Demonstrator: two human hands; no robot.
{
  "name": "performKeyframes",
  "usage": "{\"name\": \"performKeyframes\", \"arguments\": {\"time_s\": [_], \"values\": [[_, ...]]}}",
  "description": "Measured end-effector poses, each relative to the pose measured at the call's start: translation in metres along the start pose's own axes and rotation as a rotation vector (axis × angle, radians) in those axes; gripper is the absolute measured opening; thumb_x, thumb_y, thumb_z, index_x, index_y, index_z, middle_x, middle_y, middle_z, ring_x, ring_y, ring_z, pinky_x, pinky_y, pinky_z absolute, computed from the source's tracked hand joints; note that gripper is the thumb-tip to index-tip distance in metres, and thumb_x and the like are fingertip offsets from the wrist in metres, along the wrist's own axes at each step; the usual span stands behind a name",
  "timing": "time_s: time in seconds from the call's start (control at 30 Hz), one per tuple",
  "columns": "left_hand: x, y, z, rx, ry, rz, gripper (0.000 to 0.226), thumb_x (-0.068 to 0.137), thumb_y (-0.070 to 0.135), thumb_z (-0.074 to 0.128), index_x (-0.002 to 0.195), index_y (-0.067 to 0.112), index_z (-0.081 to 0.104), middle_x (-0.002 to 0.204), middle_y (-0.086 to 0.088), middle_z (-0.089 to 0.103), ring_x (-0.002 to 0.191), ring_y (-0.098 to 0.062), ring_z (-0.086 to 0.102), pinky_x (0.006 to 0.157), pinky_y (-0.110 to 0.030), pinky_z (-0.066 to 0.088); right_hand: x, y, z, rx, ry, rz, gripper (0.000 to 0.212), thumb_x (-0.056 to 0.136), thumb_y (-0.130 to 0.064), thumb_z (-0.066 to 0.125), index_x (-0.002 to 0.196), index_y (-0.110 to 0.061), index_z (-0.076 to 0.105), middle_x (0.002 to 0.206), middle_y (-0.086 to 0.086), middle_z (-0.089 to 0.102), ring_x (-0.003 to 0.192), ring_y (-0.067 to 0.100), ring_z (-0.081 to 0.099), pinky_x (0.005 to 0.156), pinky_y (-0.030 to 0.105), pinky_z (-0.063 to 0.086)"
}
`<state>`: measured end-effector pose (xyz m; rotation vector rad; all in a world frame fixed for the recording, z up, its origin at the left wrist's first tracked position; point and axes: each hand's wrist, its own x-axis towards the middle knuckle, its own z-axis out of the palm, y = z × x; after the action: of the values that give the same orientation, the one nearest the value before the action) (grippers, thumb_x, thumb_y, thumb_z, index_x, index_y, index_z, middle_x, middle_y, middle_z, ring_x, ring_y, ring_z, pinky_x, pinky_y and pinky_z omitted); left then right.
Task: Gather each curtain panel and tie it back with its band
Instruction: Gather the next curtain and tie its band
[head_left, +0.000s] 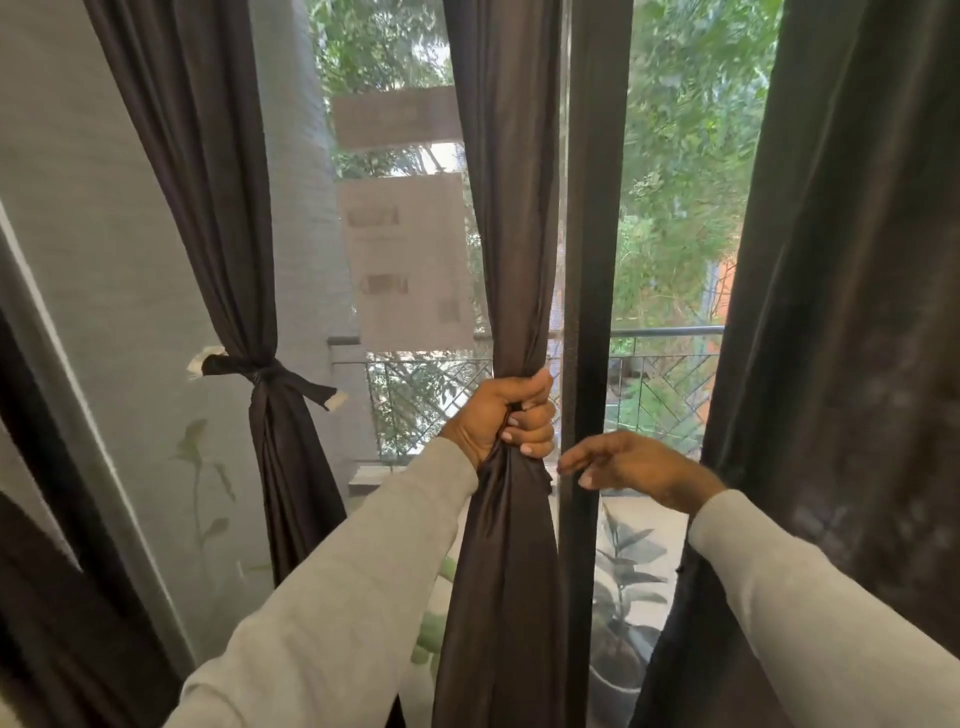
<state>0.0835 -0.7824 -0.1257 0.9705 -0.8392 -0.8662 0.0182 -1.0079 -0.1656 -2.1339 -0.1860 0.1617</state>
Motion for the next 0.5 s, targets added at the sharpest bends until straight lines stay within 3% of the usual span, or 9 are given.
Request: {"name": "performKeyframes", "arguments": {"time_s": [0.1, 0.2, 0.27, 0.33, 0.5], "values": [[0.006, -0.002, 0.003, -0.002, -0.004, 0.013, 0.044, 0.100, 0.033, 0.073, 0.069, 0.016, 0.046, 0.051, 0.002, 0.020, 0.036, -0.012, 0.019, 0.048, -0.025, 0.027, 0.004, 0.003, 0.014, 0.002, -0.047, -0.040, 0.032, 0.090, -0.011, 0.081, 0.117, -0.028, 0.081, 0.114, -0.007, 0.080, 0.112, 0.018, 0.072, 0.110, 0.044, 0.053], [0.008, -0.004, 0.001, -0.029, -0.004, 0.023, 0.046, 0.102, 0.031, 0.069, 0.070, 0.016, 0.041, 0.050, 0.002, 0.022, 0.035, -0.011, 0.023, 0.048, -0.026, 0.026, 0.009, 0.000, 0.026, -0.071, -0.022, -0.074, 0.022, 0.094, -0.015, 0.080, 0.114, -0.024, 0.082, 0.104, -0.012, 0.080, 0.096, 0.005, 0.074, 0.094, 0.030, 0.055], [0.009, -0.004, -0.002, -0.027, 0.038, 0.038, 0.049, 0.103, 0.031, 0.067, 0.070, 0.016, 0.034, 0.050, 0.002, 0.024, 0.034, -0.009, 0.028, 0.047, -0.026, 0.028, 0.011, 0.000, 0.031, -0.126, 0.018, -0.094, 0.012, 0.095, -0.019, 0.079, 0.106, -0.023, 0.083, 0.096, -0.013, 0.079, 0.091, 0.007, 0.074, 0.090, 0.030, 0.057], [0.011, -0.002, -0.001, 0.041, 0.163, 0.052, 0.050, 0.105, 0.032, 0.066, 0.068, 0.016, 0.037, 0.049, 0.002, 0.027, 0.034, -0.008, 0.032, 0.047, -0.026, 0.034, 0.012, 0.003, 0.027, -0.173, 0.052, -0.096, 0.006, 0.096, -0.025, 0.078, 0.096, -0.023, 0.083, 0.090, -0.009, 0.079, 0.089, 0.014, 0.074, 0.092, 0.037, 0.058], [0.014, 0.005, -0.010, 0.459, 0.716, 0.160, 0.044, 0.102, 0.045, 0.072, 0.070, 0.025, 0.050, 0.056, 0.002, 0.033, 0.046, -0.015, 0.030, 0.057, -0.034, 0.038, 0.009, 0.003, -0.003, -0.102, 0.188, -0.101, 0.014, 0.102, -0.024, 0.070, 0.098, -0.013, 0.077, 0.086, 0.002, 0.080, 0.085, 0.019, 0.076, 0.085, 0.039, 0.058]]}}
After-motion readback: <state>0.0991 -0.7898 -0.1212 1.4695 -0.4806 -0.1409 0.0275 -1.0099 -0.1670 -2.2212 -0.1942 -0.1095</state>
